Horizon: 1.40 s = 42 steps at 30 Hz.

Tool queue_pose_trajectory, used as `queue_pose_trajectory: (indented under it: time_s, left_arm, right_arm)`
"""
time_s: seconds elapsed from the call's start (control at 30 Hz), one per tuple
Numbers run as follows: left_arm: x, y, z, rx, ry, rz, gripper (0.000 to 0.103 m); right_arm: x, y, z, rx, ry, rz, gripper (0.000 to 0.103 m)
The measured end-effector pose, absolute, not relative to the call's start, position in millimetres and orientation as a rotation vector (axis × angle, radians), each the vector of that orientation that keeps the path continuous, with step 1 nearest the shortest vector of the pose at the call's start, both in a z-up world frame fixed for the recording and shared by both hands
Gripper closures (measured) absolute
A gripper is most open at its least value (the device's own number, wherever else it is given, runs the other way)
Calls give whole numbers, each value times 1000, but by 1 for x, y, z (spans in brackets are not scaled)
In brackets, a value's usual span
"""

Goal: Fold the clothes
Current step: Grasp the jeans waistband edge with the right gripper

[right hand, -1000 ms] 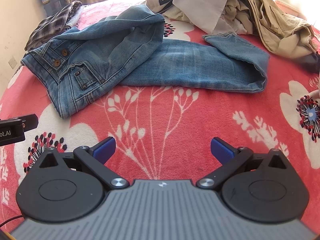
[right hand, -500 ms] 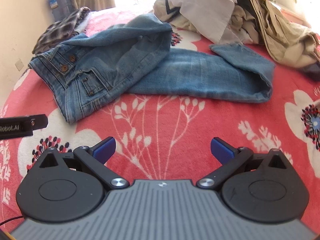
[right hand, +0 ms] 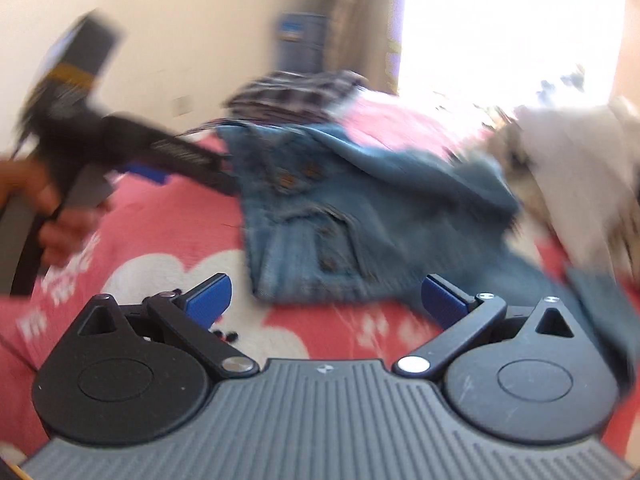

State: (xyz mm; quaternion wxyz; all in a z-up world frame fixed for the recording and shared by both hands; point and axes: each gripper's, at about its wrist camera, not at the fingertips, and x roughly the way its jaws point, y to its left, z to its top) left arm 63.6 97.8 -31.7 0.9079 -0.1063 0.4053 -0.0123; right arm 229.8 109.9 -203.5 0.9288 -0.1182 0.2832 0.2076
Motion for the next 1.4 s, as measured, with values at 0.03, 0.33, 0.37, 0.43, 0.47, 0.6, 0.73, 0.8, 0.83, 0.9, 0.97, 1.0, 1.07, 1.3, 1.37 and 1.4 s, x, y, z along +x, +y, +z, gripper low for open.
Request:
queue_pose_trajectory:
  time_s: [0.03,0.33,0.37,0.43,0.47,0.6,0.73,0.8,0.83,0.9,0.97,1.0,1.07,1.3,1.37,1.4]
  left_arm:
    - [65,99,-34,-245,852,-43,20]
    - [47,82,-67,-302,965,-224,36]
    - [44,79,-70,-292,973,-242,37]
    - [40,72,-74,-263,988,-273,37]
    - [38,69,-75,-253,994,-286,37]
    - [32,60,-78,-242,1012,-334,37]
    - [29,54,-78,-228,1010,-343,37]
    - [28,55,-78,-236,1009,-344,37]
    - [27,56,-78,-242,1009,-344,37]
    - [26,58,-79,-248,1009,-340,37]
    - [26,60,-78,-252,1010,-328,38]
    - [25,62,-77,-254,1009,-322,38]
    - [22,67,-72,-260,996,-302,38]
    - [15,105,-56,-351,933,-177,37]
    - [13,116,-52,-367,913,-134,36]
    - [12,121,-50,-374,903,-117,35]
  right_arm:
    - [236,113,-204,-265,582,446,1]
    - [293,63,-228,289,882,444,9]
    - [300,54,-233,387,922,426,14]
    - [310,40,-247,571,970,403,23]
    - [314,36,-255,652,985,396,28]
    - [330,30,-285,896,1046,369,44]
    - [338,30,-303,1043,1033,362,52]
    - [337,32,-304,1087,1025,378,55]
    - [337,34,-306,1108,1028,386,57]
    - [337,37,-308,1149,1034,401,61]
    - [338,40,-311,1184,1039,415,66]
    - [338,42,-313,1186,1038,417,74]
    - [336,41,-312,1196,1037,419,87]
    - [324,28,-286,1189,982,503,93]
    - [318,23,-273,1166,970,532,94]
    - [314,20,-267,1154,966,546,94]
